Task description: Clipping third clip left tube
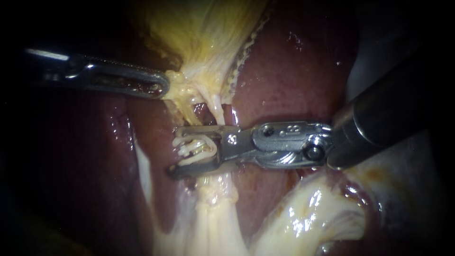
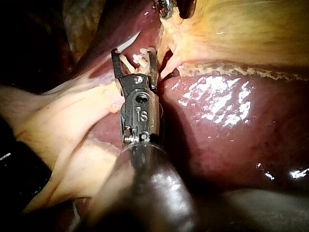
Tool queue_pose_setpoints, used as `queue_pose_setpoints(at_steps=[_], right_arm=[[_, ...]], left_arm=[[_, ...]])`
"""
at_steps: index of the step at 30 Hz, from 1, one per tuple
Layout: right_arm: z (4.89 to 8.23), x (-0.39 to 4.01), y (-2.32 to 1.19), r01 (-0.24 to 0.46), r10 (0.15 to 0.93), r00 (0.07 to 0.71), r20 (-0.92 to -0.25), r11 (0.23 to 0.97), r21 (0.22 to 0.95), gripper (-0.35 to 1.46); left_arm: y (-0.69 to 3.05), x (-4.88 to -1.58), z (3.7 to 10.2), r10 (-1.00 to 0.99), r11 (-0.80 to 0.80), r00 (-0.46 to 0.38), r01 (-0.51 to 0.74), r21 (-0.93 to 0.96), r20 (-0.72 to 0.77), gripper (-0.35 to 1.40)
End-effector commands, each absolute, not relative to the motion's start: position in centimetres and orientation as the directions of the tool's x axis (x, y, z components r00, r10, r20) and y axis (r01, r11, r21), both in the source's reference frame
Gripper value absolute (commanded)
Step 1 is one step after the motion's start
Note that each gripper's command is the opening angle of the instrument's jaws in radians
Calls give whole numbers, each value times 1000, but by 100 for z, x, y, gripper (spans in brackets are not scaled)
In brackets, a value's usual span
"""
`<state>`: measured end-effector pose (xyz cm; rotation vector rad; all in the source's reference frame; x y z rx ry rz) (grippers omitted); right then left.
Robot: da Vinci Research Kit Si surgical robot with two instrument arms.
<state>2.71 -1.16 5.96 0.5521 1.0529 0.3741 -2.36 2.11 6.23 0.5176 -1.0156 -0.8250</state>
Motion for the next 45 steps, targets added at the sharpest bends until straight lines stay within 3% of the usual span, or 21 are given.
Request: queue_pose_setpoints(at_steps=[1,11,19,36,45], right_arm=[[596,272,-116,-30,540,452,-710,805,593,47],[548,273,-118,-18,547,454,-703,795,607,48],[513,245,-103,-18,561,448,-696,784,620,45],[576,239,-87,-67,601,444,-665,762,644,45],[588,261,-90,-83,616,433,-658,754,651,46]], left_arm=[[211,-236,623,-801,599,276,356,717,531,-35],[212,-234,624,-800,599,277,355,717,532,-35],[212,-232,625,-800,600,277,354,718,532,-35],[211,-233,626,-803,595,275,356,720,528,-35],[211,-234,627,-803,596,275,357,720,528,-35]])
